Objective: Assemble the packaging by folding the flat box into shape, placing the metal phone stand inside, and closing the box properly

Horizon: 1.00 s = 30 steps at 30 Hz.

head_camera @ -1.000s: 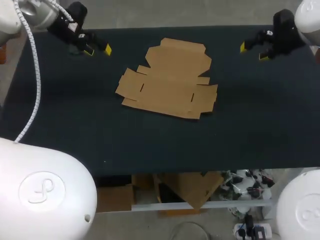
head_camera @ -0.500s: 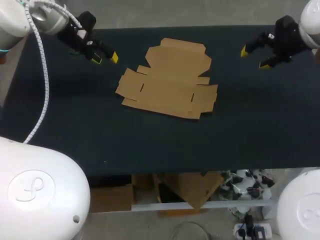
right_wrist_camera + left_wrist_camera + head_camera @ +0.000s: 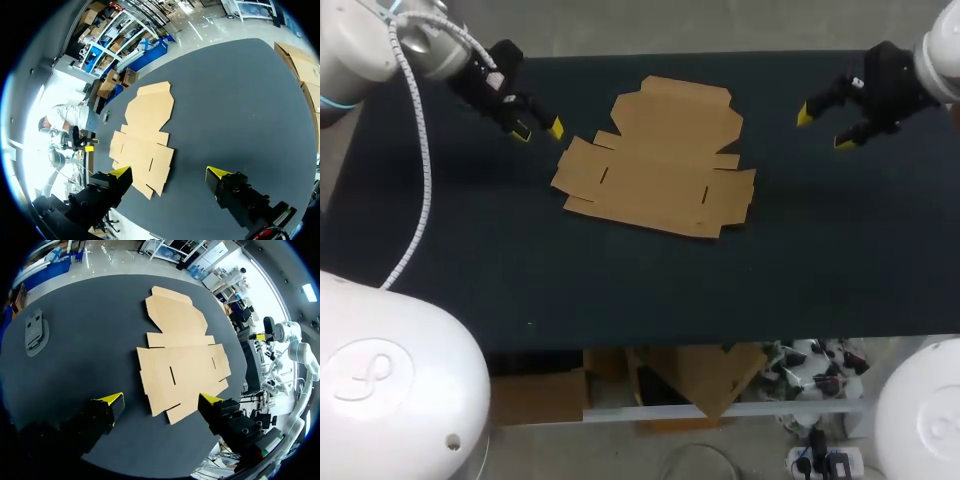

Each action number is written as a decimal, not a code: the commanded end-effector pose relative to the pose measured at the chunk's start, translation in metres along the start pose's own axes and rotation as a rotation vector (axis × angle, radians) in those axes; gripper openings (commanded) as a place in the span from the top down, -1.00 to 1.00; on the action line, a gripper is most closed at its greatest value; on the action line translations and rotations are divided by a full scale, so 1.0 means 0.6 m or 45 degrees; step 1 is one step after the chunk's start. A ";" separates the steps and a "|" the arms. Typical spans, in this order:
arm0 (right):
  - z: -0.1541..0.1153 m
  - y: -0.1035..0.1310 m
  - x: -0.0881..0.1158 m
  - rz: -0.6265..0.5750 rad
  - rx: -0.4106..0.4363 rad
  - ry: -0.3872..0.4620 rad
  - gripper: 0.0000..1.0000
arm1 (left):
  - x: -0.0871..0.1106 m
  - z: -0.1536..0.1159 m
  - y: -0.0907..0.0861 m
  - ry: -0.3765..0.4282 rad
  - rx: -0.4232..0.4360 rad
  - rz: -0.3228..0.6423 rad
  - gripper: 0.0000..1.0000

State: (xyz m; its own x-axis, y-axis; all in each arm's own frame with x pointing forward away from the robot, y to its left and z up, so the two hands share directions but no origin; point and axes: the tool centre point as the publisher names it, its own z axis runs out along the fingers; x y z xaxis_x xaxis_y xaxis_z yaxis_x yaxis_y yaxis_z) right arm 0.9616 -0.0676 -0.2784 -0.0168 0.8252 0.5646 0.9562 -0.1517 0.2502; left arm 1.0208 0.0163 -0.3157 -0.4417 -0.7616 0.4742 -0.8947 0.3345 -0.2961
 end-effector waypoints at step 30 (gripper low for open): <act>0.024 -0.039 0.020 -0.160 0.143 -0.038 -1.00 | -0.047 0.071 -0.009 0.038 -0.052 -0.047 -1.00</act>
State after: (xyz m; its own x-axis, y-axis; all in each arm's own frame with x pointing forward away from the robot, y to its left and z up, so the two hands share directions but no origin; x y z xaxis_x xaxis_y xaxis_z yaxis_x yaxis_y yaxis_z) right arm 0.9420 -0.0489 -0.2892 -0.1300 0.8492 0.5119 0.9722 0.0078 0.2339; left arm 1.0389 0.0151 -0.3609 -0.4119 -0.7562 0.5085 -0.9110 0.3288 -0.2489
